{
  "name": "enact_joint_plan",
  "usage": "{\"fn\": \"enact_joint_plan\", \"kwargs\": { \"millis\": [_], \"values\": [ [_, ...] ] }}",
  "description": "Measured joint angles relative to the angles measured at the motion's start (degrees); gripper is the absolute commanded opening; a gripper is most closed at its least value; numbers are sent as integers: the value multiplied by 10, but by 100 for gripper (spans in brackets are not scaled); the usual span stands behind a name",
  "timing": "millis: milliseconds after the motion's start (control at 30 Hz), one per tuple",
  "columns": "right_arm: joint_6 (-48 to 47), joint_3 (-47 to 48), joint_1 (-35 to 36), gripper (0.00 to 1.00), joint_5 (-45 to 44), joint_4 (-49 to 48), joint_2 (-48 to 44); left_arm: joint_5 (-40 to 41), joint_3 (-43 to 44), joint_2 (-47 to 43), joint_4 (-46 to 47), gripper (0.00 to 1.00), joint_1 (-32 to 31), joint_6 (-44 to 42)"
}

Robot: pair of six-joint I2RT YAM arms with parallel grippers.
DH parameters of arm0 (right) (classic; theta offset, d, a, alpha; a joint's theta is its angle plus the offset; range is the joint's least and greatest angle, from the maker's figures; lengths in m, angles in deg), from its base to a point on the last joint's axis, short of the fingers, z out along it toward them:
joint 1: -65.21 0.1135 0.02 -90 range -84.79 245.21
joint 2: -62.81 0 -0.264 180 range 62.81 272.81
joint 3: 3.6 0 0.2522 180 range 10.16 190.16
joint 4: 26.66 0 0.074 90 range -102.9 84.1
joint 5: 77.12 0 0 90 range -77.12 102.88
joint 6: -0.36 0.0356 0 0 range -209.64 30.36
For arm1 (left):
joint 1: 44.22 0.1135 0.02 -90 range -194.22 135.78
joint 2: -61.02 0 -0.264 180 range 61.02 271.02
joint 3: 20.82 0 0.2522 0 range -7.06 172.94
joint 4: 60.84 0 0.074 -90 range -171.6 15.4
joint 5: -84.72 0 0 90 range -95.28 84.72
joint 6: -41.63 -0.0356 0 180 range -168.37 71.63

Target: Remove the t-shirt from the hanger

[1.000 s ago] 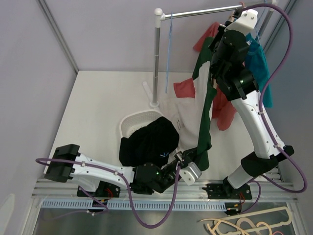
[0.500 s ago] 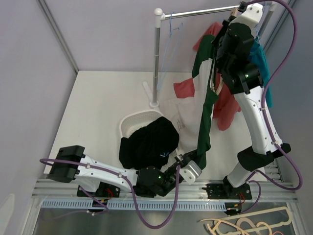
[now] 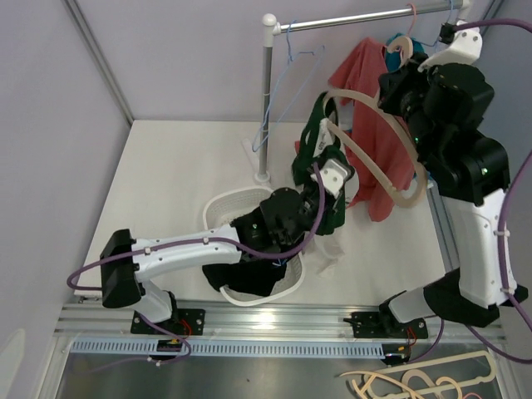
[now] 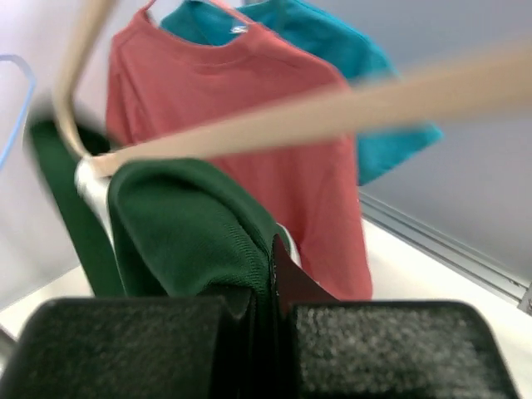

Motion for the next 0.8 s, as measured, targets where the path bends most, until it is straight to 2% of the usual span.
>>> {"fn": "enact_joint_plan", "kwargs": {
  "millis": [100,233,433,567,800],
  "values": [
    [-1,-21,6,0,17,12,-37,-8,43,3,-58,1,29,27],
    [-13,-98,9,0,26,1,-96,-14,100,14,-145,1,59,60],
    [-64,-205,7,0,26,-88,-152,-30,137,8,-242,1,66,79],
    [-98,-221,-5,0,39,-158,-139,-49,186,-12,-308,1,66,74],
    [-128,-218,-24,0,71,-244,-70,-61,381,-36,-357,1,66,43]
  ]
}}
